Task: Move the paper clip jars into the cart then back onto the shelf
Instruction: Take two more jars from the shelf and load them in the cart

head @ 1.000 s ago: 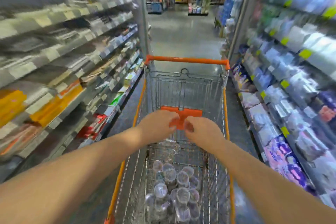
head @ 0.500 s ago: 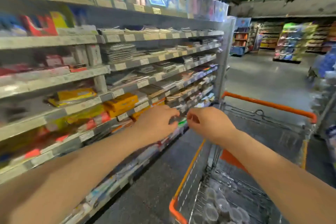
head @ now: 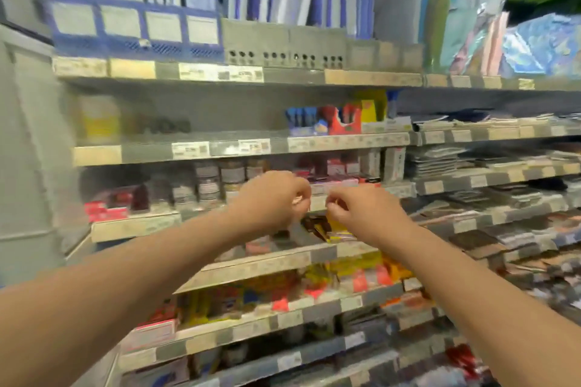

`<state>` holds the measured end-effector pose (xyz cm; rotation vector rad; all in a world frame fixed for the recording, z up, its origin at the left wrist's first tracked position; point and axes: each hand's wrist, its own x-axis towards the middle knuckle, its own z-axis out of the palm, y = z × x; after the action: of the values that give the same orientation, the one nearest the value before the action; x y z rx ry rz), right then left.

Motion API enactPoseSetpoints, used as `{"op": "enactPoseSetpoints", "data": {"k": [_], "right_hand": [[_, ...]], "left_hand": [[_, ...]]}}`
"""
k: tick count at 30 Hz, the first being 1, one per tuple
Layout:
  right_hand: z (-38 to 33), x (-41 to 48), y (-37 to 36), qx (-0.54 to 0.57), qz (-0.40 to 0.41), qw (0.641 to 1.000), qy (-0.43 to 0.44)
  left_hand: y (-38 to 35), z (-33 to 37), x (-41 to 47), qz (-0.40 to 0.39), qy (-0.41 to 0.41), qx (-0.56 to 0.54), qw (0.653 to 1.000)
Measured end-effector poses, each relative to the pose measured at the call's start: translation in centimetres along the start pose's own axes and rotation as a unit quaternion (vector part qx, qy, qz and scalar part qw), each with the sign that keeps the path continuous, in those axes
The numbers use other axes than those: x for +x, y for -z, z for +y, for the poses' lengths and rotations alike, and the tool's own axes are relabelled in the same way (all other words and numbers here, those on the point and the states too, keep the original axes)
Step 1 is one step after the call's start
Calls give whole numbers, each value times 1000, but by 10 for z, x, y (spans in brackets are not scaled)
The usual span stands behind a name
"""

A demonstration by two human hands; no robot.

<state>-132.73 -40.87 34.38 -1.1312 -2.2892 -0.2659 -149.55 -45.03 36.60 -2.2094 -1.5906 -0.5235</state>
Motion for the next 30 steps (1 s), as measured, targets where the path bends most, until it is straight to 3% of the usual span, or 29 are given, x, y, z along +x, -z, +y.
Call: {"op": "enactPoseSetpoints", "data": {"k": [9, 19, 21, 25, 30], "right_hand": [[-78, 182, -67, 70, 13, 991, 116], [-91, 355, -98, 73, 26, 963, 259], [-93, 381, -104, 40, 3, 958, 283], [-106, 417, -127, -37, -62, 941, 330], [-121, 473, -151, -25, -160, 927, 338]], "left_hand": [[17, -174, 18, 13, 120, 81, 989], [24, -295, 109, 50, 183, 117, 975], [25, -317, 122, 25, 202, 138, 969], [21, -359, 135, -108, 252, 139, 951], [20, -399, 154, -146, 246, 191, 939]]}}
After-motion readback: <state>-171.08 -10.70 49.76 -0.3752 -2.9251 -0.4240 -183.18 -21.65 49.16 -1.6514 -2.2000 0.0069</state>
